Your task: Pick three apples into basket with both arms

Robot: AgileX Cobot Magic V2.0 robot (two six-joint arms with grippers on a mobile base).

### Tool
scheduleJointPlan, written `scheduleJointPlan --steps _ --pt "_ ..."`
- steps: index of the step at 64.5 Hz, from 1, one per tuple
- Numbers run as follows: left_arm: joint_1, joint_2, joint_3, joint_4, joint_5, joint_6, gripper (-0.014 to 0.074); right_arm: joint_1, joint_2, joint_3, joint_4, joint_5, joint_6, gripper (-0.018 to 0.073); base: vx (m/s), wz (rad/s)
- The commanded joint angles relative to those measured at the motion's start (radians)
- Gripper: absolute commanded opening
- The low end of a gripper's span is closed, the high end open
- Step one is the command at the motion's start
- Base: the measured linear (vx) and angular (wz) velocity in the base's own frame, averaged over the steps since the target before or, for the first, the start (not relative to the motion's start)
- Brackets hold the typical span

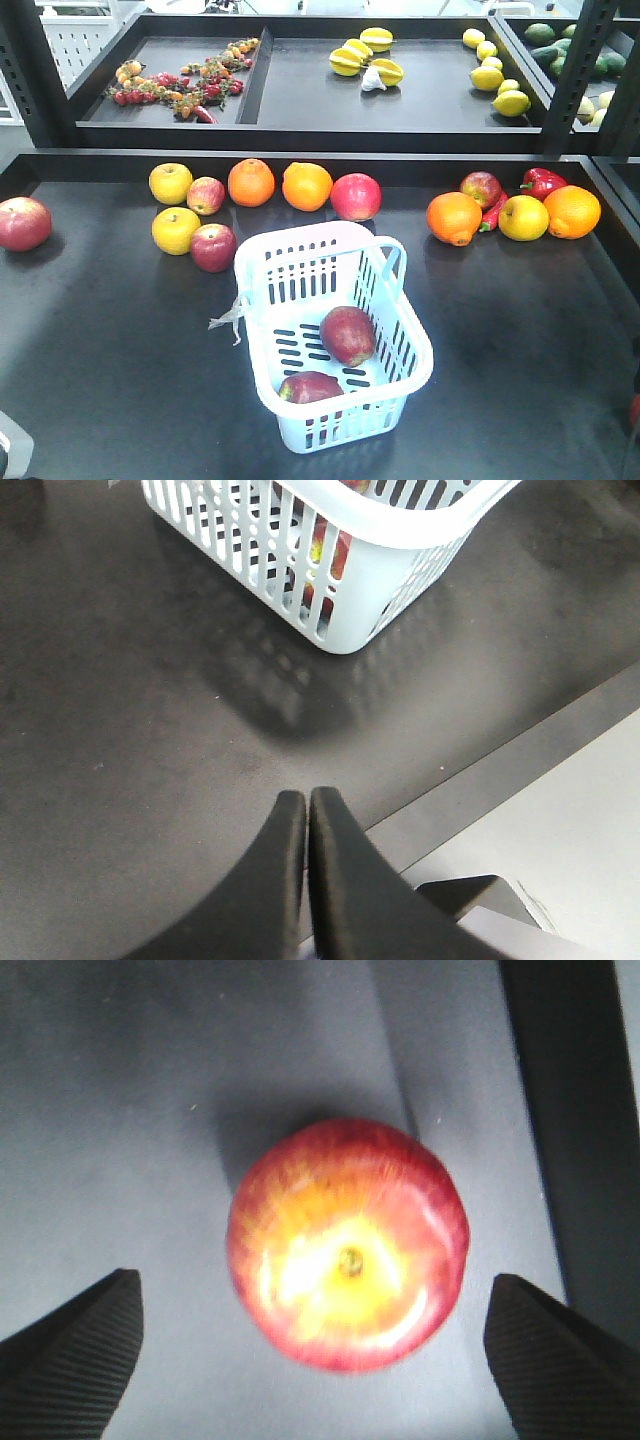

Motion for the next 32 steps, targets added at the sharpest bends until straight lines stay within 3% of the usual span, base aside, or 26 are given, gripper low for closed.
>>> scheduleJointPlan --steps 1,32 --pt "-0.002 -0.002 -0.025 -0.023 -0.049 -0.008 -0.0008 -0.007 -0.024 -0.029 -0.009 -0.037 0.002 0.0647 0.00 0.00" --pt "-0.002 -0.002 -0.025 -0.022 -0.049 -0.008 -0.0008 -0.007 0.090 -0.029 -0.014 -0.076 0.003 0.0613 0.00 0.00"
